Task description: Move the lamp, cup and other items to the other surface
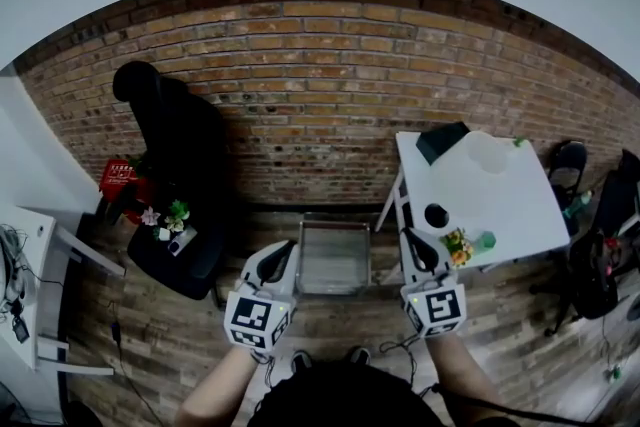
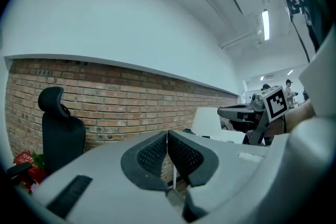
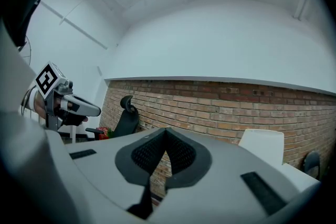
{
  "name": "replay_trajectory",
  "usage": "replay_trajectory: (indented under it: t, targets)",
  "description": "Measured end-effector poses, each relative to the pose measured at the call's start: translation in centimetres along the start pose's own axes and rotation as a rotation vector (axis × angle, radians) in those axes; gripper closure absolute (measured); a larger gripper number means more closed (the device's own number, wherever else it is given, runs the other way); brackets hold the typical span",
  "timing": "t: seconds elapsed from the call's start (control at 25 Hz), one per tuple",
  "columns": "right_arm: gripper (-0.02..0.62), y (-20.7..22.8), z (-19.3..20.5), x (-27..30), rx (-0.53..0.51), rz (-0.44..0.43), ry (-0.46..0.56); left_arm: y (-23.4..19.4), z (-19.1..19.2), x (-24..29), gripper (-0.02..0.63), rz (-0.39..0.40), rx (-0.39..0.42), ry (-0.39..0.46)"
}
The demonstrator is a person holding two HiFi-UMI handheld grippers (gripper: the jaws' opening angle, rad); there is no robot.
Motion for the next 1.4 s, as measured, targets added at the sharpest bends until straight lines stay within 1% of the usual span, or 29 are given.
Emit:
replay_trajectory:
  t: [0.16,0.28,0.4,0.72,0.92,1.16,1.4]
  targets:
    - [0.591,0.7,0.5,-0.8,0.014,-0.011,0.012,1.1,0.3,0.2,0.598,-0.005,-0.007,-0.019]
    - [0.591,1.3,0.7,-1.4,0.006,-0.009,0.024,1.8,0.4,0.2,0.598,-0.013,0.004,-0.015]
    - [0.591,1.5,0.7,-1.9,-0.005,-0.017,0.033,2.3,0.5,0.2,0.598,-0.018,-0.004,-0.017]
    - [0.591,2.0,0.7,-2.6,0.004,-0.015,0.049,3.2,0.2,0.1,0.598,-0.016,-0.002,-0.014]
    - [0.591,1.9,0.2,-2.8,0.006,-0.016,0.049,3.0,-0.2,-0.3,0.598,-0.022,0.007,-0.005]
    - [0.592,1.6,0.3,-2.8,0.019,-0.026,0.056,2.8,0.1,-0.4,0.598,-0.02,0.002,-0.01]
    - [0.592,1.8,0.4,-3.0,0.021,-0.019,0.047,2.8,0.2,-0.2,0.598,-0.017,0.013,-0.02]
Point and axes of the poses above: the fingertips, and each gripper's own axes: x forward along the fingers, y to its right, z out of its underside, the point moved 8 cm from there along -x, backward along the fingers, and after that the axes turned 13 degrees about -y, right-handed, at the moved point
